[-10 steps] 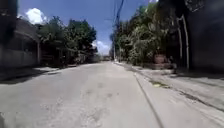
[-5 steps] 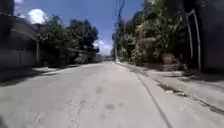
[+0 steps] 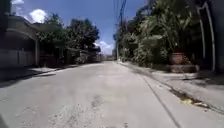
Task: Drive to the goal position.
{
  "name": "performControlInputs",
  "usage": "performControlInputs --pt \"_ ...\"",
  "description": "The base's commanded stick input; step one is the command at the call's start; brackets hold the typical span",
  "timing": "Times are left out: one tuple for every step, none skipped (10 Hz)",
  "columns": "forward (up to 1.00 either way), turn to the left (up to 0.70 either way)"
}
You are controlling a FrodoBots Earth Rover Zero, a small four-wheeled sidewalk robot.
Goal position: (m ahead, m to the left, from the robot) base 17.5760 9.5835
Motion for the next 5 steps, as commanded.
performControlInputs --pt "0.85 0.00" --pt "0.85 0.00" --pt "0.85 0.00" --pt "0.85 0.00" --pt "0.85 0.00"
